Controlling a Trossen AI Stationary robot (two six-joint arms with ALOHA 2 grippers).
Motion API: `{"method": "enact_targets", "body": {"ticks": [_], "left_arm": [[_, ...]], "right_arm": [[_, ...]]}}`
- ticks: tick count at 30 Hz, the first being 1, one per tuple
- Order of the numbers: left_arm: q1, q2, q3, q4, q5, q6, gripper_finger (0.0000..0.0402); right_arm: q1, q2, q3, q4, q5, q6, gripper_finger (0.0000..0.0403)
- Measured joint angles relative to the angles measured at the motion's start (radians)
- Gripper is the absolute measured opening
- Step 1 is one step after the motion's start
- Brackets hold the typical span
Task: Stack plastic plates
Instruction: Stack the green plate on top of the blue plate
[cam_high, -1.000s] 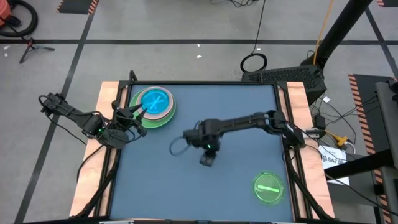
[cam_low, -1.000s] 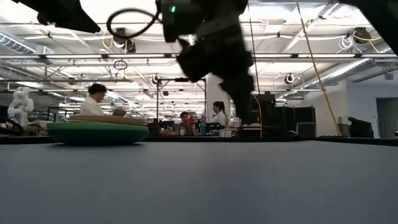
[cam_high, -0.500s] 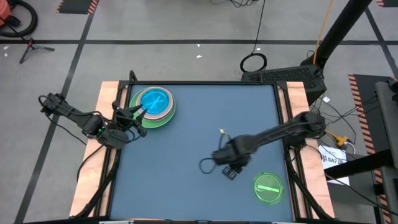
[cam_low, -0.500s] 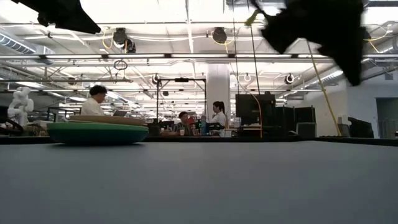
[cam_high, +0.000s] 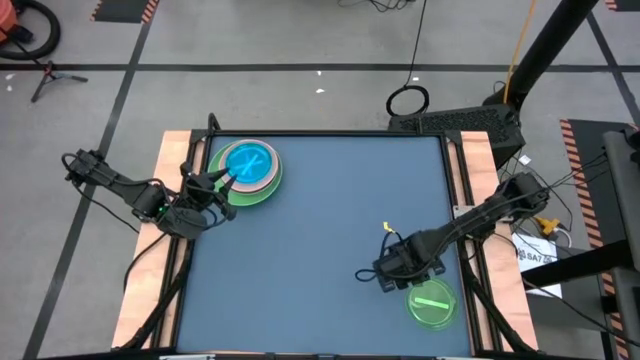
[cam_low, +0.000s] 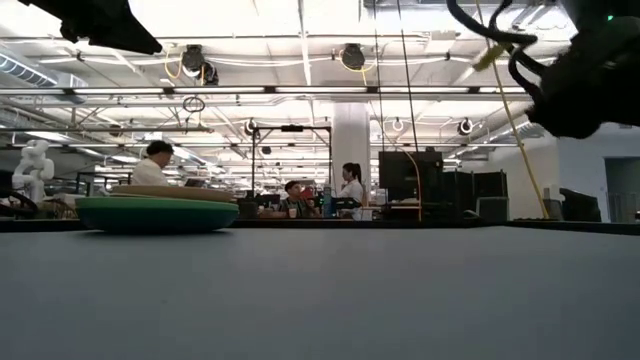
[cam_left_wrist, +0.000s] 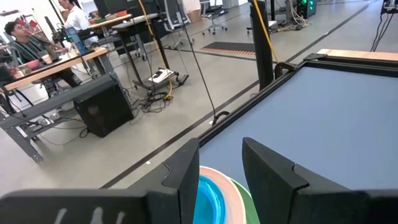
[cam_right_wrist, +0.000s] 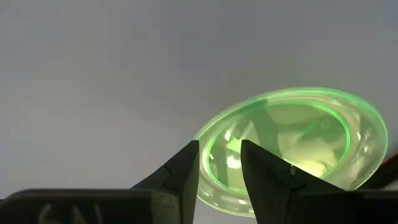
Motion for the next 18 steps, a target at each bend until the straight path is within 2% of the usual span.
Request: {"method": "enact_targets", "body": {"ticks": [4, 14, 18], "left_arm": [[0.000, 0.000, 0.000, -0.002, 0.000, 0.001, 0.0129], [0.000, 0.000, 0.000, -0.003, 0.000, 0.003, 0.0129], [0.000, 0.000, 0.000, -0.003, 0.000, 0.003, 0.0129]], "right_arm": [[0.004, 0.011, -0.001, -0.007, -0.020, 0.018, 0.0112], [0.046, 0.057, -0.001, 0.126, 0.004, 0.090, 0.0112], [0.060, 0.080, 0.000, 0.109, -0.035, 0.104, 0.0112]]}}
